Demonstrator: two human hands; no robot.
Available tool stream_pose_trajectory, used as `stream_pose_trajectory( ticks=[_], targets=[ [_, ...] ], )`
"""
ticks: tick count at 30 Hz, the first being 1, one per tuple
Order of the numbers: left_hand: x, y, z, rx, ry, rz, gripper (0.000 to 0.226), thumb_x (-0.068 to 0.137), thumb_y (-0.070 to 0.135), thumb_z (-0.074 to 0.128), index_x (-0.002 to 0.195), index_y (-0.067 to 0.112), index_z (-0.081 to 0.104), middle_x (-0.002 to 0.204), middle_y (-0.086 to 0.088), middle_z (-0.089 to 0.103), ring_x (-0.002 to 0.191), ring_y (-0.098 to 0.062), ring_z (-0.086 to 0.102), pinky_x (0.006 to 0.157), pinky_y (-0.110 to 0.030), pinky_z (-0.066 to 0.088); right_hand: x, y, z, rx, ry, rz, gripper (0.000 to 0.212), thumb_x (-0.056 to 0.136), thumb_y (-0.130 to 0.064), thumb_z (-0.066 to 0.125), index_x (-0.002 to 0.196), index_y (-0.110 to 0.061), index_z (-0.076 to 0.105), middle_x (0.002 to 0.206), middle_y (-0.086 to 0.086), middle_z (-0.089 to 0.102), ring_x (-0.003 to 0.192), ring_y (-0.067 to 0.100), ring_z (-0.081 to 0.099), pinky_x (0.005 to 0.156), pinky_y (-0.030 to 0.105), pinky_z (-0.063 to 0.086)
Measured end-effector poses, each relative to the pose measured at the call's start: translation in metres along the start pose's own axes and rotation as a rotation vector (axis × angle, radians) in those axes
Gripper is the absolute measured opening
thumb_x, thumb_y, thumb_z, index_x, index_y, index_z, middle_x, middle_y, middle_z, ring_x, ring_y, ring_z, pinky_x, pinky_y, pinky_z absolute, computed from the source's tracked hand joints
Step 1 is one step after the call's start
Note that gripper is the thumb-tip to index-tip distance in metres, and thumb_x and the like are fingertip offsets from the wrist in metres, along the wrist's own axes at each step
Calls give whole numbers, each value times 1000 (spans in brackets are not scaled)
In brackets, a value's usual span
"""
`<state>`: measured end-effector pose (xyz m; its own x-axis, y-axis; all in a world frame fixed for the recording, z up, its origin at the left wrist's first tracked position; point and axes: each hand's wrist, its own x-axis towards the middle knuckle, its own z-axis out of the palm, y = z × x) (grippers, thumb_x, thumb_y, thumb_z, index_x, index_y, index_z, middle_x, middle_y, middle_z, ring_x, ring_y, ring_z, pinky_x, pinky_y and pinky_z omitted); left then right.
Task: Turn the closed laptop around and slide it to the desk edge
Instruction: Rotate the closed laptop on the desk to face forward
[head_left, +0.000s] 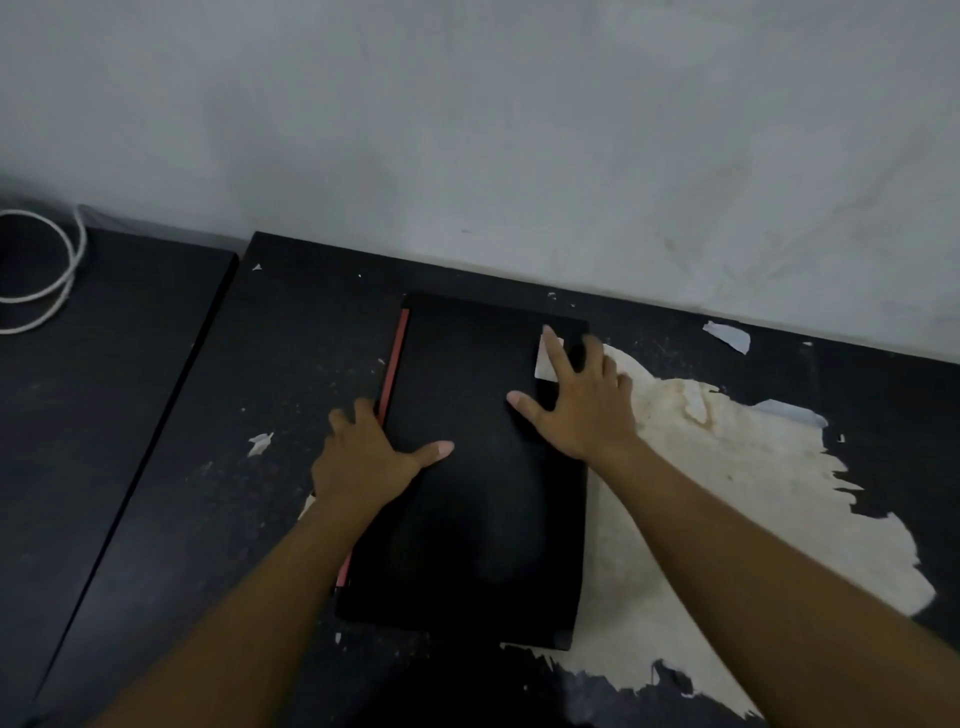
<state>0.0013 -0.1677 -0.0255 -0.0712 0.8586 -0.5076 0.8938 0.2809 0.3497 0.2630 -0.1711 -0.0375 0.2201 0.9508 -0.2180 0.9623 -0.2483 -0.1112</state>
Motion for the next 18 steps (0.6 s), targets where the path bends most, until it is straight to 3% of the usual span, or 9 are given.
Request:
stream_pose_trajectory(
  ticks=[4, 7, 13, 18],
  targets=[
    [-4, -5, 6, -30, 62, 15, 121, 54, 92, 64, 144, 15, 38, 144, -13, 39, 122, -37, 53, 91, -58, 51, 43, -1, -9, -79, -121, -249, 96, 77, -95, 25, 157, -52, -6, 168, 15, -4, 152, 34, -6, 116, 64, 0],
    [1, -6, 6, -67, 98, 31, 115, 50, 90, 70, 134, 14, 47, 131, -7, 43, 112, -32, 57, 83, -55, 55, 60, -2, -10, -109, -195, -319, 98, 72, -99, 24, 154, -57, -11, 168, 15, -10, 152, 31, -14, 115, 66, -6],
    [9, -8, 8, -109, 149, 66, 107, 43, 84, 79, 118, 10, 56, 114, -1, 46, 94, -24, 59, 72, -47, 56, 67, 3, -10, -134, -138, -332, 99, 68, -103, 21, 153, -60, -8, 155, 19, 19, 143, 33, 16, 111, 62, 14],
    [18, -6, 8, -113, 135, 127, 107, 40, 80, 82, 118, 10, 58, 112, -1, 47, 91, -19, 56, 72, -41, 54, 64, 11, -10, -166, -129, -274, 106, 61, -107, 17, 151, -60, -11, 146, 18, 26, 133, 35, 27, 105, 61, 22]
  ],
)
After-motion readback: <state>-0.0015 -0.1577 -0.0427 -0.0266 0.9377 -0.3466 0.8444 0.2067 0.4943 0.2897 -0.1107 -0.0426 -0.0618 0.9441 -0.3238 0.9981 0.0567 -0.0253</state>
